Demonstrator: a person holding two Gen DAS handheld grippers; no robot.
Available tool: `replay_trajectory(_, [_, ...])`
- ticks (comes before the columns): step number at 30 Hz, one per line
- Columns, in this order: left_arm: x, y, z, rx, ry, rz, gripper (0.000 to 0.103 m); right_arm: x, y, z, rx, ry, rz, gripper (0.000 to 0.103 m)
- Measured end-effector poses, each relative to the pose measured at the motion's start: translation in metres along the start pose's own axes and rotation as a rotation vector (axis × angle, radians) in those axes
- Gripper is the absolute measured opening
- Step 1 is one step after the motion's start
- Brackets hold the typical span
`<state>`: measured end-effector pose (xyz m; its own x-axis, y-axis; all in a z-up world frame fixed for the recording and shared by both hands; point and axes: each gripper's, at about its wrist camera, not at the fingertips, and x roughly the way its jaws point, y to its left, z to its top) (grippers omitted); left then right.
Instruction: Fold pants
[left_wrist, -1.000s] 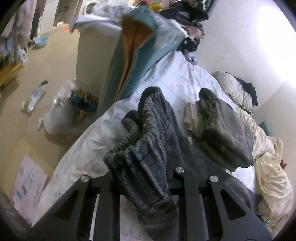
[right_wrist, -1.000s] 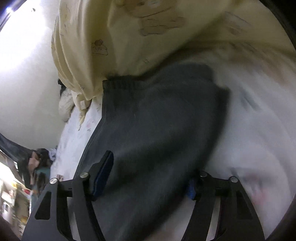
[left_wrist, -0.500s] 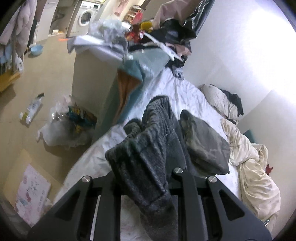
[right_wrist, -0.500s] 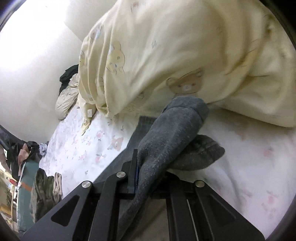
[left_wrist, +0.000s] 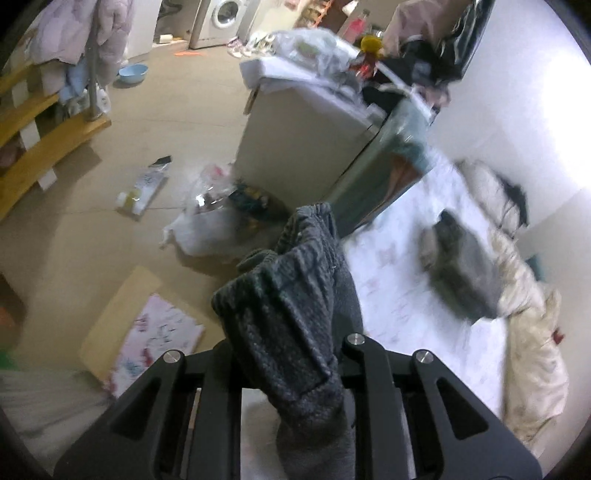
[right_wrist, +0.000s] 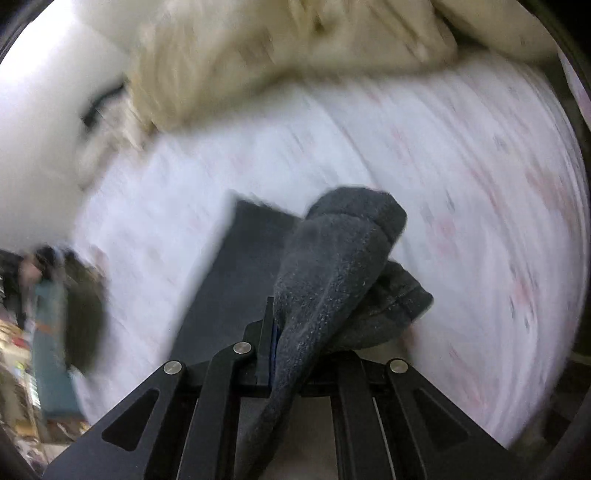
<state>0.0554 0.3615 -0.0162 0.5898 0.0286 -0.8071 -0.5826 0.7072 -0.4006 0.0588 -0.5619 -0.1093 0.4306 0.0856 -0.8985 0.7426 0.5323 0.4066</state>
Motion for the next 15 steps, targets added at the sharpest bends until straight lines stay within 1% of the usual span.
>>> replay_trajectory(1, [0.007, 0.005, -0.005, -0.002, 0.015, 0.016, 0.015, 0.008, -0.012, 0.003, 0.064, 0.031, -0.006, 0.009])
replay_trajectory(2, [0.016, 0.007, -0.01, -0.01, 0.037, 0.037, 0.015, 0.012, -0.019, 0.005, 0.084, 0.044, -0.05, 0.019])
replay_trajectory(3, [0.023, 0.01, -0.011, -0.04, 0.07, 0.034, 0.015, 0.016, -0.025, 0.007, 0.095, 0.05, -0.101, 0.025])
replay_trajectory(4, [0.024, 0.011, -0.011, -0.046, 0.077, 0.022, 0.015, 0.016, -0.032, 0.011, 0.106, 0.033, -0.141, 0.032])
replay_trajectory(6, [0.021, 0.005, -0.01, 0.016, 0.056, 0.028, 0.015, 0.01, -0.038, 0.021, 0.076, -0.021, -0.226, 0.031])
replay_trajectory(7, [0.019, 0.002, -0.01, 0.038, 0.047, 0.02, 0.015, 0.006, -0.038, 0.027, 0.05, -0.054, -0.298, 0.039])
replay_trajectory(8, [0.019, -0.001, -0.01, 0.055, 0.045, 0.017, 0.015, 0.001, -0.037, 0.031, 0.034, -0.092, -0.372, 0.049])
replay_trajectory(9, [0.017, -0.007, -0.013, 0.083, 0.043, 0.023, 0.015, -0.009, -0.033, 0.035, 0.019, -0.16, -0.452, 0.051])
replay_trajectory(10, [0.017, -0.012, -0.016, 0.104, 0.044, 0.027, 0.015, -0.018, -0.028, 0.038, 0.011, -0.21, -0.495, 0.051])
replay_trajectory(11, [0.017, -0.019, -0.019, 0.132, 0.043, 0.027, 0.015, -0.027, -0.022, 0.041, 0.0, -0.261, -0.509, 0.055])
replay_trajectory(13, [0.014, -0.032, -0.021, 0.188, 0.026, 0.037, 0.015, -0.042, -0.006, 0.053, -0.051, -0.345, -0.509, 0.054])
replay_trajectory(14, [0.012, -0.036, -0.021, 0.204, 0.018, 0.04, 0.015, -0.046, 0.004, 0.058, -0.082, -0.379, -0.472, 0.056])
replay_trajectory(15, [0.012, -0.041, -0.021, 0.218, 0.012, 0.043, 0.015, -0.046, 0.014, 0.064, -0.137, -0.39, -0.382, 0.057])
